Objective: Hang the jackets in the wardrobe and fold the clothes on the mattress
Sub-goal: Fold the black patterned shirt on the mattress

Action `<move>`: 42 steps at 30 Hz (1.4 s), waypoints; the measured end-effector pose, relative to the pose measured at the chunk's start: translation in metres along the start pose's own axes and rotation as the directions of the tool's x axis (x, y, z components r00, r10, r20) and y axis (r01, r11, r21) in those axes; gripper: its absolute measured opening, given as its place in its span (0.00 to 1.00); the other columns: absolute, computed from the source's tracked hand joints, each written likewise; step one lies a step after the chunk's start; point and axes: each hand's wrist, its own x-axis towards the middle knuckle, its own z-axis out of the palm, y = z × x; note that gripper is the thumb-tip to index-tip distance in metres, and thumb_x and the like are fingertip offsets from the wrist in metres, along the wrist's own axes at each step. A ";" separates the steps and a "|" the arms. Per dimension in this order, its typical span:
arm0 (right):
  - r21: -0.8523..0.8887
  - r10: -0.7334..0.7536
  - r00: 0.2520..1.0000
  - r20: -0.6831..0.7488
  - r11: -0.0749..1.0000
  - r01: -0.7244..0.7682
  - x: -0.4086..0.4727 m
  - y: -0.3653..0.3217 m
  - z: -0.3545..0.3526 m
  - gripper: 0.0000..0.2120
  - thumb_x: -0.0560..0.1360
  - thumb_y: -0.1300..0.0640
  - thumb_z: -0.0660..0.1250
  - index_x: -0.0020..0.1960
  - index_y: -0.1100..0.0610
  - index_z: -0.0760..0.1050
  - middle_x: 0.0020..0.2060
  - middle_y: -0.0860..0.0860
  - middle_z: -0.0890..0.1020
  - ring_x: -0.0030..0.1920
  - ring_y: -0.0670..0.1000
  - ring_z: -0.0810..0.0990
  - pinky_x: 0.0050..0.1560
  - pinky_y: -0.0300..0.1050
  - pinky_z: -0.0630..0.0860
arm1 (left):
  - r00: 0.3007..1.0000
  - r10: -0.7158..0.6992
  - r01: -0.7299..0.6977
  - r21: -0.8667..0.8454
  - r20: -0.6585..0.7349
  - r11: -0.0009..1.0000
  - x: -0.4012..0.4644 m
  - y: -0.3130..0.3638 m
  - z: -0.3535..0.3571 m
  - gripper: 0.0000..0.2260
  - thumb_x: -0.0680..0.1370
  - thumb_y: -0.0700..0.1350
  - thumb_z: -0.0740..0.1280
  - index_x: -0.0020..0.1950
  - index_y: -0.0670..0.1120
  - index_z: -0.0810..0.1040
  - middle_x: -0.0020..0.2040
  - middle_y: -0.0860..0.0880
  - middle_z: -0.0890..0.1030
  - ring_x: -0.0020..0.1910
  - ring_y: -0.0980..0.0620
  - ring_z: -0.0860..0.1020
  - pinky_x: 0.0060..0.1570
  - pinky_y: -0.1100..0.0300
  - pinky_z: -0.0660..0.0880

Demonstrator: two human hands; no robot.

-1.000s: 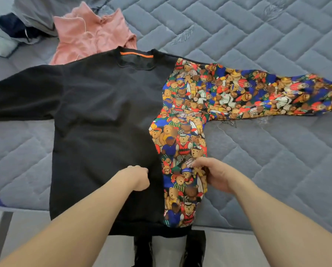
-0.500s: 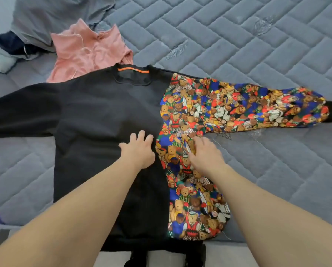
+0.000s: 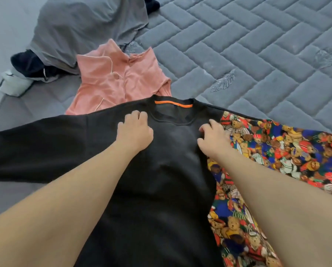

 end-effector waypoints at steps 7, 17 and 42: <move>-0.264 0.080 0.997 -0.020 0.961 -0.082 0.096 0.014 -0.019 0.47 0.66 0.36 0.73 0.74 0.55 0.56 0.71 0.58 0.67 0.73 0.61 0.62 0.72 0.61 0.56 | 0.990 -0.007 0.001 0.044 0.140 0.999 0.095 -0.022 0.013 0.33 0.75 0.48 0.65 0.78 0.44 0.58 0.72 0.41 0.68 0.72 0.38 0.63 0.74 0.42 0.56; -0.448 -0.490 0.635 -0.597 0.860 0.243 0.134 0.006 -0.114 0.11 0.64 0.65 0.65 0.45 0.59 0.70 0.41 0.61 0.76 0.42 0.64 0.75 0.40 0.55 0.68 | 0.853 0.232 -0.186 0.143 -0.468 0.972 0.133 -0.039 -0.033 0.13 0.68 0.31 0.67 0.52 0.38 0.75 0.53 0.37 0.77 0.51 0.35 0.75 0.52 0.39 0.72; -0.088 -0.146 0.921 -0.360 0.989 0.122 0.106 0.049 0.022 0.22 0.68 0.45 0.59 0.57 0.56 0.71 0.76 0.57 0.62 0.78 0.61 0.53 0.76 0.64 0.44 | 0.977 -0.112 0.109 -0.028 -0.182 0.994 0.076 -0.043 0.099 0.32 0.74 0.45 0.56 0.79 0.54 0.60 0.81 0.46 0.54 0.80 0.40 0.49 0.69 0.24 0.43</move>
